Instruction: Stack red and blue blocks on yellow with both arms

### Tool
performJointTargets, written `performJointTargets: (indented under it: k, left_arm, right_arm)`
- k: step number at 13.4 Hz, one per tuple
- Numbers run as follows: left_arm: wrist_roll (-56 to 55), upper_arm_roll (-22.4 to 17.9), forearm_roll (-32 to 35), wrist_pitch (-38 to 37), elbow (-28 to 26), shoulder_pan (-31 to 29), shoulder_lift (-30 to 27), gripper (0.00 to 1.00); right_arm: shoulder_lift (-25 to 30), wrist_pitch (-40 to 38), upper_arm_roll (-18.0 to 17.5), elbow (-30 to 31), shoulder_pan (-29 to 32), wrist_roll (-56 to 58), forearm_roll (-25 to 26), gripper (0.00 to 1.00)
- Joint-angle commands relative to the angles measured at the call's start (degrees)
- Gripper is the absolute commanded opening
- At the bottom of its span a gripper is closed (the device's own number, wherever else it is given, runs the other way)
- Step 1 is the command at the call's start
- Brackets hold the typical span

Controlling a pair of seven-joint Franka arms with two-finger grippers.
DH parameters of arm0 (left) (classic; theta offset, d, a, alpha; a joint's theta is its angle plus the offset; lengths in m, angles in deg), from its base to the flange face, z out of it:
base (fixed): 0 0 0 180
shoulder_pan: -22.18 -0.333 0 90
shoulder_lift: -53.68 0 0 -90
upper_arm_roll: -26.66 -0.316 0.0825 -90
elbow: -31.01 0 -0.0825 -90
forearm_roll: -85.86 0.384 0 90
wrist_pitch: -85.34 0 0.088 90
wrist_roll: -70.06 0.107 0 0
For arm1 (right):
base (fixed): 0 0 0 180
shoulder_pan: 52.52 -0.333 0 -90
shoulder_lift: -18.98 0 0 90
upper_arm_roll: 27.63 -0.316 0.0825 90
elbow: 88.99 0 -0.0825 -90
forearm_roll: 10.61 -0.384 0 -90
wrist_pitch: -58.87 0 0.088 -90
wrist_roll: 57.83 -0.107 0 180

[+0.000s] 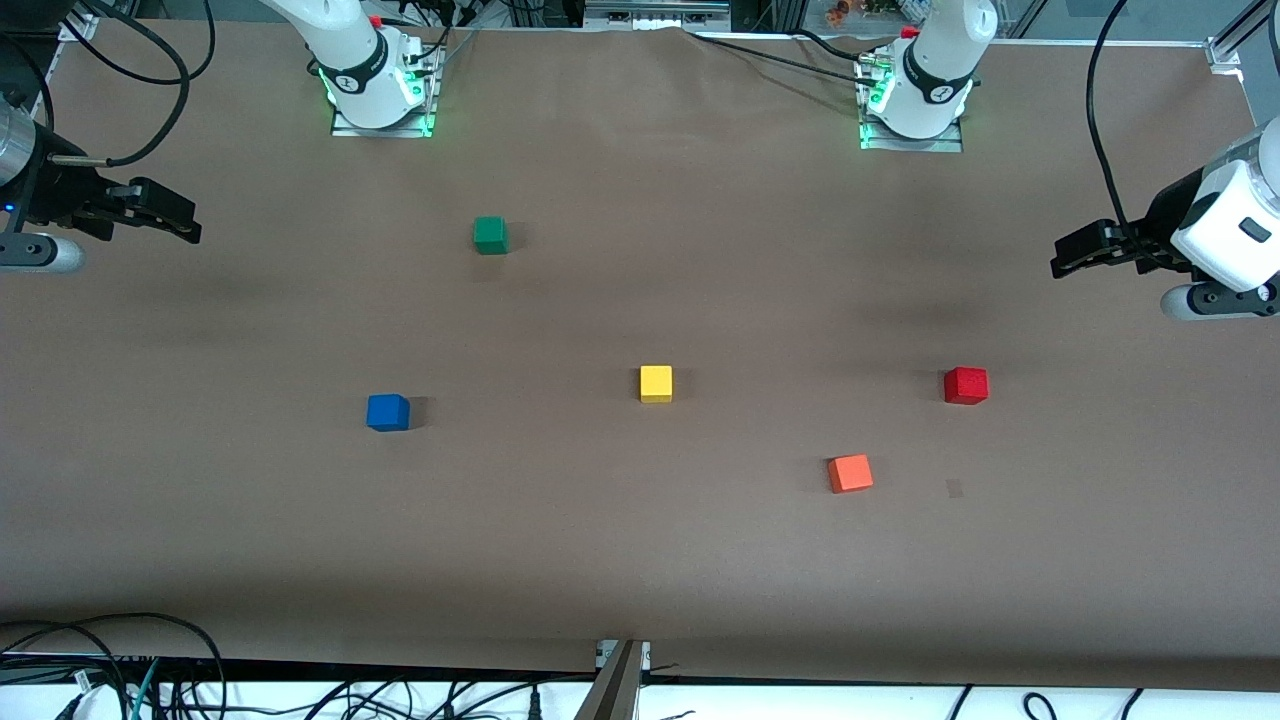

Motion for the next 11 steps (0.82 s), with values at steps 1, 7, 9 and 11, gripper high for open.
performJointTargets:
  k: [1, 7, 9, 11]
  left_arm:
    - [0.29, -0.02, -0.82, 0.39, 0.76, -0.05, 0.36, 1.00]
    - [-0.23, -0.02, -0.64, 0.30, 1.64, 0.30, 0.97, 1.00]
    - [-0.24, -0.02, -0.90, 0.21, 1.55, 0.30, 0.97, 1.00]
    - [0.03, 0.07, -0.73, 0.21, 1.55, 0.30, 1.84, 1.00]
  right_arm:
    - [0.68, 0.19, -0.54, 0.13, 0.30, 0.38, 0.68, 1.00]
    - [0.68, 0.28, -0.54, 0.04, 0.30, 0.38, 0.68, 1.00]
    - [0.68, 0.28, -0.54, 0.13, 0.30, 0.38, 0.68, 1.00]
    - [0.68, 0.28, -0.54, 0.13, 0.30, 0.38, 0.68, 1.00]
